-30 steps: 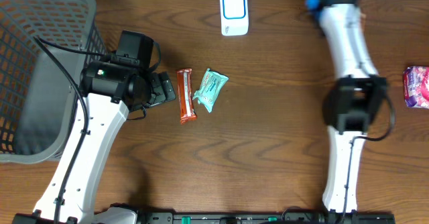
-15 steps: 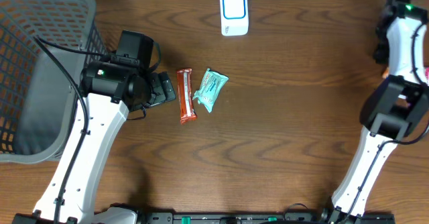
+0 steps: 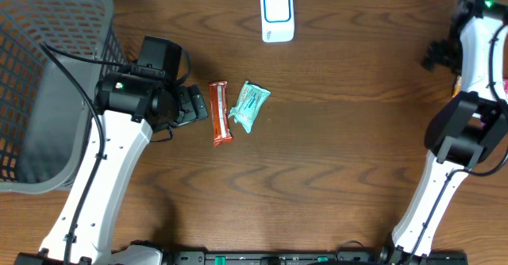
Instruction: Scan the item barcode
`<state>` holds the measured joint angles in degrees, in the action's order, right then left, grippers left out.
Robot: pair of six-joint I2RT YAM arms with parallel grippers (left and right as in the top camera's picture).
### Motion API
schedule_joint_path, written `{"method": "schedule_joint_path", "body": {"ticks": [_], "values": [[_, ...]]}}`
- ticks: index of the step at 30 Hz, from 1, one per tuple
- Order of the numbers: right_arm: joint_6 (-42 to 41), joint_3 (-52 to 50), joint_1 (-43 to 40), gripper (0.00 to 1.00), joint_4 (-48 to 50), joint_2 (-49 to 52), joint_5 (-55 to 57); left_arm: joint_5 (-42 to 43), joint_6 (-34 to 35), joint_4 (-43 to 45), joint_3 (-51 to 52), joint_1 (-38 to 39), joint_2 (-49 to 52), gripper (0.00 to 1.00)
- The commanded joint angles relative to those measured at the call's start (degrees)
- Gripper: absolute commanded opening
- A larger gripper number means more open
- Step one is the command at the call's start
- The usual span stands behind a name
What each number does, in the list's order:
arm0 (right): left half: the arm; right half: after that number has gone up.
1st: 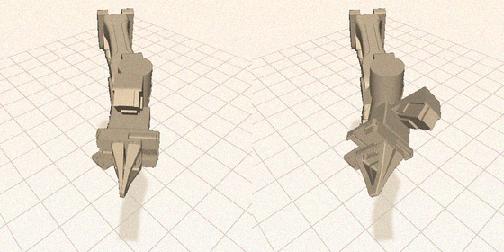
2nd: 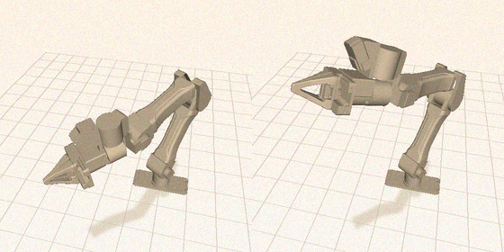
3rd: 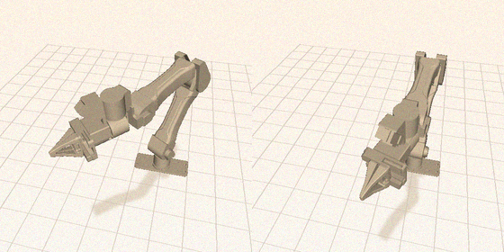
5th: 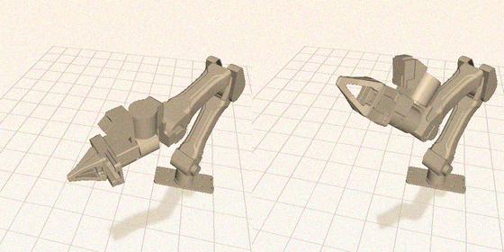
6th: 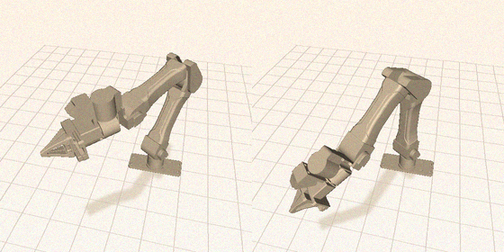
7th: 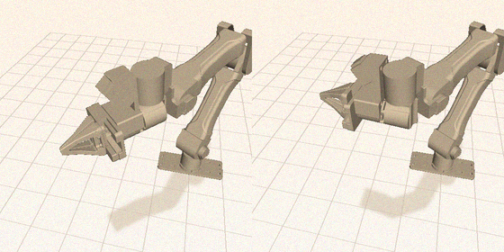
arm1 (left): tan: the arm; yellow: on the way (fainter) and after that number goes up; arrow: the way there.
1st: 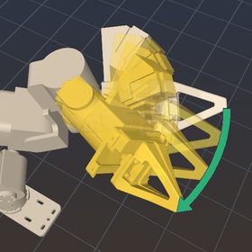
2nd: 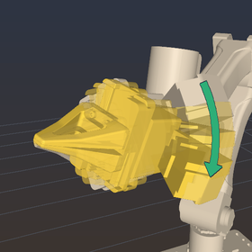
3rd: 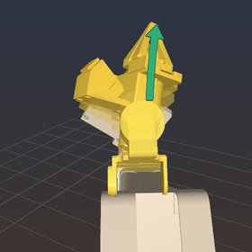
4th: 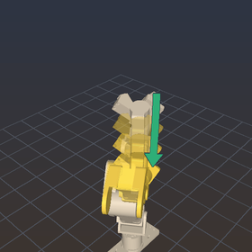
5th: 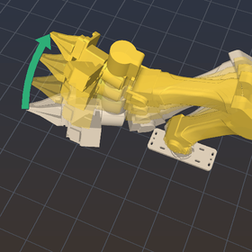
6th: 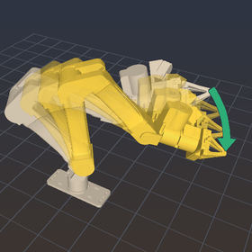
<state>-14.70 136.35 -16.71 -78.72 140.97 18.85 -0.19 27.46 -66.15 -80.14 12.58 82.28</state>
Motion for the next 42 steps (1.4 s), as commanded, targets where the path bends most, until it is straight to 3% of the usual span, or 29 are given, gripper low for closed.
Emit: {"method": "schedule_joint_path", "body": {"ticks": [1,2,5,10,13,18,19,27,29,30,32,39,42], "values": [[-1.1,2.6,4.2,0.99,-0.9,-8.5,-20.2,-0.5,0.7,-0.2,-0.4,-0.2,-0.3,0.98],[-0.9,2.6,5.5,0.98,-2.3,-9.3,-25.5,-0.5,0.7,-0.2,-0.4,-0.2,-0.3,0.98],[-0.5,1.8,11.6,0.77,-9.2,-9.0,-34.1,-0.5,0.7,-0.2,-0.4,-0.2,-0.3,0.98],[-0.5,-5.5,21.4,0.75,-9.3,-8.6,-34.7,-0.5,0.7,-0.2,-0.4,-0.2,-0.3,0.98],[-2.0,-10.7,27.4,0.65,-6.0,-8.6,-34.7,-0.5,0.7,-0.2,-0.4,-0.2,-0.3,0.98],[-6.9,-18.7,35.5,0.67,2.5,-8.6,-39.6,-0.5,0.7,-0.2,-0.4,-0.2,-0.3,0.98],[-6.4,-20.2,37.0,0.75,4.8,-8.6,-42.8,-0.5,0.7,-0.2,-0.4,-0.2,-0.3,0.98],[3.6,-22.3,41.0,0.76,8.2,-8.6,-61.4,-0.5,0.7,-0.2,-0.4,-0.2,-0.3,0.98],[7.2,-22.3,41.3,0.82,8.2,-8.6,-66.4,-0.5,0.7,-0.2,-0.4,-0.2,-0.3,0.98],[7.7,-22.3,41.4,0.91,8.0,-8.6,-66.8,-0.5,0.7,-0.2,-0.4,-0.2,-0.3,0.98],[7.7,-22.3,41.6,0.96,8.1,-8.6,-65.9,-0.5,0.7,-0.2,-0.4,-0.2,-0.3,0.98],[6.8,-22.3,41.7,0.94,10.0,-8.6,-65.6,-0.5,0.7,-0.2,-0.4,-0.2,-0.3,0.98],[6.8,-22.5,41.8,0.85,10.3,-8.6,-61.7,-0.5,0.7,-0.2,-0.4,-0.2,-0.3,0.98]]}}
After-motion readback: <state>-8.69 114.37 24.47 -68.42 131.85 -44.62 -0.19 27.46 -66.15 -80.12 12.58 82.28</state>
